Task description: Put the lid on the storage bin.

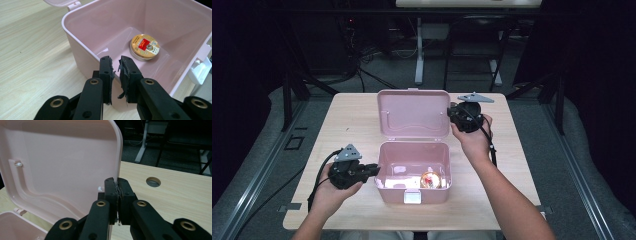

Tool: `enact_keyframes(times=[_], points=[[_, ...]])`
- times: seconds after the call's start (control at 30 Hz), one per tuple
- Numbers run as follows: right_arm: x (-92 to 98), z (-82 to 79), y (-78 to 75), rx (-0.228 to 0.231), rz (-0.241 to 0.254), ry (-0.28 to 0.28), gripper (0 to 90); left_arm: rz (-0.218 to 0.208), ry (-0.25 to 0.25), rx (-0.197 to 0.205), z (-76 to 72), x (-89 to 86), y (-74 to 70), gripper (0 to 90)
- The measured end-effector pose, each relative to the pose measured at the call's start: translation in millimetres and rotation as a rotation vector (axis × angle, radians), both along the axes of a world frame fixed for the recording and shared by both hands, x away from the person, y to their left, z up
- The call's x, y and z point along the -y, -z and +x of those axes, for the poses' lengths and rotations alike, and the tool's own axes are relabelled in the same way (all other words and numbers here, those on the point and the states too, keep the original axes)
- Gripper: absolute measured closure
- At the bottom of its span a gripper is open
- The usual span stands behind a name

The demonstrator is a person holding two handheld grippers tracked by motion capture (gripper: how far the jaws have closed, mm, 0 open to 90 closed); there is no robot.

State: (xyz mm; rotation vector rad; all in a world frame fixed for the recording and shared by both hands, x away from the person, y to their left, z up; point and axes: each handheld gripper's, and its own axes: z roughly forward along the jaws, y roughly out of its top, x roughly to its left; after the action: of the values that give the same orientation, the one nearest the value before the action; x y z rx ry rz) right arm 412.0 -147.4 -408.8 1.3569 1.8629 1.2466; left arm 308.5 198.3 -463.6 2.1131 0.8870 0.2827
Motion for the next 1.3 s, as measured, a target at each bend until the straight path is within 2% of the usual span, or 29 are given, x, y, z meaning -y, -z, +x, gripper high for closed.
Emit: enact_keyframes(times=[0.53,0.9,1.1,1.23,1.3], points=[[2.3,-26.4,-0.6,0.072,-0.014,-0.027,87.6,-0.006,-0.006,0.002,0.3,-0.3,0.5,79.8],[3.1,-39.7,0.7,0.099,-0.023,-0.037,87.6,-0.009,-0.008,-0.003,3.6,-0.4,0.5,79.2],[2.5,-42.5,1.7,0.114,-0.027,-0.035,87.6,0.006,-0.026,0.026,10.3,2.2,-3.7,76.7],[2.4,-42.6,1.7,0.114,-0.028,-0.033,87.7,-0.03,-0.059,0.066,18.1,0.5,-15.5,75.5],[2.2,-42.6,1.7,0.113,-0.029,-0.032,87.6,-0.028,-0.078,0.091,23.6,0.5,-21.7,73.7]])
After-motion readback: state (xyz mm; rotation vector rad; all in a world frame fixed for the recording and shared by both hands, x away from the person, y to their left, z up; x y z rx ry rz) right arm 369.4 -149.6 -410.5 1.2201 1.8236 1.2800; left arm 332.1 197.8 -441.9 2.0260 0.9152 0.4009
